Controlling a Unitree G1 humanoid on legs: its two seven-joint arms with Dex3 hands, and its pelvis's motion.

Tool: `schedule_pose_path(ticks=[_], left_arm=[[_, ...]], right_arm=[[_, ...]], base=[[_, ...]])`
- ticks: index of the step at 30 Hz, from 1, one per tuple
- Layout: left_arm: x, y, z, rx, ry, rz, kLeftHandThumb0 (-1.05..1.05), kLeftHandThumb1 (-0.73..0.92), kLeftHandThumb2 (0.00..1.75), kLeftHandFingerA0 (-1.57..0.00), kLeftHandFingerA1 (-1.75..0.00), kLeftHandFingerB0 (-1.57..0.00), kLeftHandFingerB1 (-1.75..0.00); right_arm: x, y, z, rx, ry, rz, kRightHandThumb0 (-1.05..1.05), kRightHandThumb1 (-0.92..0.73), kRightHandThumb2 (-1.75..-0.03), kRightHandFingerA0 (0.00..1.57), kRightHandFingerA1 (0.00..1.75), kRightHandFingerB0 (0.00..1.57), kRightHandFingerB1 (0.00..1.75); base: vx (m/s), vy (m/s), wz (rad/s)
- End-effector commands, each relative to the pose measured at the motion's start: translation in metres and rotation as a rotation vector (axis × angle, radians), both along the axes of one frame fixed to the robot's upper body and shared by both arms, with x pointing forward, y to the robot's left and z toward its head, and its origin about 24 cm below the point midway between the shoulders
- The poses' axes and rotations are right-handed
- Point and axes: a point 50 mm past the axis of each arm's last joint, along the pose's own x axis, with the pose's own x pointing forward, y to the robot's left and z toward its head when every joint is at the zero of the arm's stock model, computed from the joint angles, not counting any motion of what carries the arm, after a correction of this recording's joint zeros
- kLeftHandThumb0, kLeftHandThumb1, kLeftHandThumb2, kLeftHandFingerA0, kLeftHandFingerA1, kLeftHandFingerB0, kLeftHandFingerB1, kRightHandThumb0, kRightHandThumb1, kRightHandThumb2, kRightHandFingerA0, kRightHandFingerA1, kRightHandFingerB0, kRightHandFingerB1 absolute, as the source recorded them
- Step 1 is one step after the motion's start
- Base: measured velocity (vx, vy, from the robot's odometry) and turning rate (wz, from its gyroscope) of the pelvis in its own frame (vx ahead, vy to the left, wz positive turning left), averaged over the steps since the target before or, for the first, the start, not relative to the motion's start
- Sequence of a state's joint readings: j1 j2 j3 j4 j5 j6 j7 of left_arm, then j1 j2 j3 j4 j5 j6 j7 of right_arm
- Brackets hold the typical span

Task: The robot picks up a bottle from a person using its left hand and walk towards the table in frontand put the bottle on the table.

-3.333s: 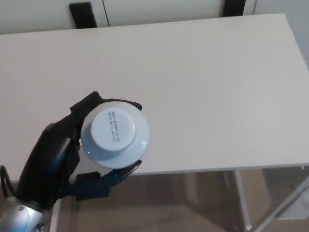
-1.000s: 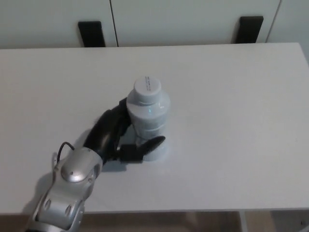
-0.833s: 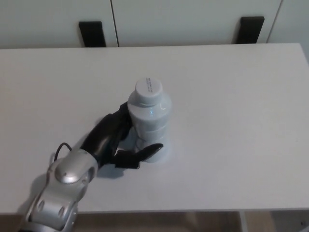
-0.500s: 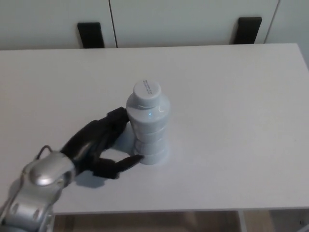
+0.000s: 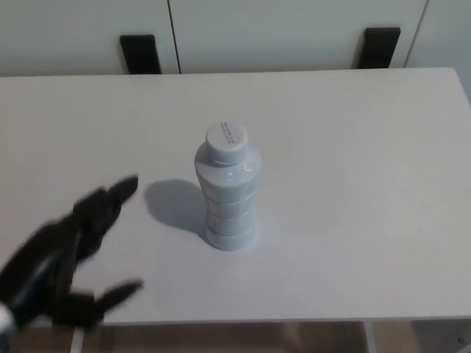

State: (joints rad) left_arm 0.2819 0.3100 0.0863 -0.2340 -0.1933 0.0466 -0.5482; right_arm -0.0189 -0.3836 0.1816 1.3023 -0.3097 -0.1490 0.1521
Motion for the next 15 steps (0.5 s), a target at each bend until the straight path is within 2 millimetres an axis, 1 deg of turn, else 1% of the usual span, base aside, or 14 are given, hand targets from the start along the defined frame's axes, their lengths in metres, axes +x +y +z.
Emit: schedule_pose_path(ticks=[1, 2, 3, 4, 5, 6, 7, 8, 9, 10, 11, 13, 14, 15], left_arm=[[-0.096, -0.012, 0.03, -0.21, -0.133, -0.137, -0.59, 0.39, 0.69, -0.34, -0.45, -0.15, -0.36], [-0.1, -0.013, 0.031, -0.212, -0.129, -0.143, -0.59, 0.39, 0.69, -0.34, -0.45, -0.15, -0.36], [-0.121, -0.015, 0.035, -0.251, -0.067, -0.193, -0.43, 0.44, 0.54, -0.52, -0.39, -0.39, -0.33], [-0.134, -0.015, 0.037, -0.256, -0.051, -0.237, -0.48, 0.38, 0.67, -0.5, -0.48, -0.39, -0.43], [-0.137, -0.014, 0.037, -0.251, -0.055, -0.247, -0.48, 0.38, 0.67, -0.5, -0.48, -0.39, -0.43], [-0.159, -0.01, 0.036, -0.287, 0.112, -0.3, -0.39, 0.42, 0.53, -0.58, -0.42, -0.53, -0.38], [-0.169, -0.004, 0.031, -0.268, 0.156, -0.31, -0.44, 0.38, 0.53, -0.63, -0.45, -0.57, -0.41], [-0.173, -0.002, 0.03, -0.258, 0.168, -0.312, -0.44, 0.38, 0.53, -0.63, -0.45, -0.57, -0.41], [-0.176, 0.002, 0.029, -0.21, 0.171, -0.323, -0.51, 0.4, 0.55, -0.67, -0.45, -0.59, -0.41], [-0.177, 0.005, 0.034, -0.2, 0.16, -0.355, -0.51, 0.45, 0.58, -0.72, -0.45, -0.64, -0.41], [-0.179, 0.008, 0.036, -0.197, 0.171, -0.372, -0.43, 0.47, 0.55, -0.72, -0.43, -0.66, -0.41], [-0.186, 0.014, 0.034, -0.197, 0.215, -0.373, -0.42, 0.46, 0.55, -0.7, -0.44, -0.66, -0.41], [-0.193, 0.018, 0.031, -0.201, 0.247, -0.367, -0.42, 0.46, 0.55, -0.7, -0.44, -0.66, -0.41], [-0.194, 0.026, 0.021, -0.147, 0.282, -0.341, -0.45, 0.44, 0.54, -0.72, -0.46, -0.6, -0.4]], right_arm=[[-0.012, -0.007, 0.001, -0.024, 0.033, 0.001, -0.42, -0.78, -0.64, 0.6, 0.47, 0.49, 0.4], [-0.013, -0.006, 0.0, -0.024, 0.034, 0.001, -0.42, -0.78, -0.64, 0.6, 0.47, 0.49, 0.4], [-0.014, -0.006, 0.0, -0.02, 0.031, -0.006, -0.41, -0.81, -0.64, 0.58, 0.48, 0.46, 0.4], [-0.014, -0.005, -0.001, -0.022, 0.035, -0.011, -0.41, -0.82, -0.65, 0.58, 0.48, 0.46, 0.4], [-0.013, -0.005, -0.001, -0.023, 0.037, -0.012, -0.41, -0.82, -0.65, 0.58, 0.48, 0.46, 0.4], [-0.017, -0.004, -0.002, -0.028, 0.043, -0.009, -0.4, -0.81, -0.64, 0.6, 0.49, 0.47, 0.4], [-0.018, -0.004, -0.002, -0.024, 0.044, -0.006, -0.39, -0.81, -0.64, 0.6, 0.5, 0.48, 0.42], [-0.018, -0.004, -0.002, -0.022, 0.044, -0.005, -0.39, -0.81, -0.64, 0.6, 0.5, 0.48, 0.42], [-0.012, -0.004, -0.001, -0.018, 0.037, -0.007, -0.39, -0.81, -0.64, 0.59, 0.5, 0.48, 0.42], [0.0, -0.002, 0.0, -0.012, 0.017, -0.006, -0.39, -0.8, -0.64, 0.59, 0.5, 0.47, 0.41], [0.005, 0.0, 0.0, -0.012, 0.01, 0.0, -0.4, -0.8, -0.64, 0.61, 0.49, 0.48, 0.4], [0.005, 0.003, -0.002, -0.014, 0.017, 0.018, -0.4, -0.8, -0.64, 0.61, 0.48, 0.48, 0.4], [0.003, 0.006, -0.003, -0.013, 0.028, 0.03, -0.4, -0.8, -0.64, 0.61, 0.48, 0.48, 0.4], [0.002, 0.005, -0.003, -0.008, 0.028, 0.021, -0.39, -0.81, -0.64, 0.61, 0.51, 0.49, 0.42]], base=[[0.0, 0.0, 0.0], [0.0, 0.0, 0.0], [0.0, 0.0, 0.0], [0.0, 0.0, 0.0], [0.0, 0.0, 0.0], [0.0, 0.0, 0.0], [0.0, 0.0, 0.0], [0.0, 0.0, 0.0], [0.0, 0.0, 0.0], [0.0, 0.0, 0.0], [0.0, 0.0, 0.0], [0.0, 0.0, 0.0], [0.0, 0.0, 0.0], [0.0, 0.0, 0.0]])
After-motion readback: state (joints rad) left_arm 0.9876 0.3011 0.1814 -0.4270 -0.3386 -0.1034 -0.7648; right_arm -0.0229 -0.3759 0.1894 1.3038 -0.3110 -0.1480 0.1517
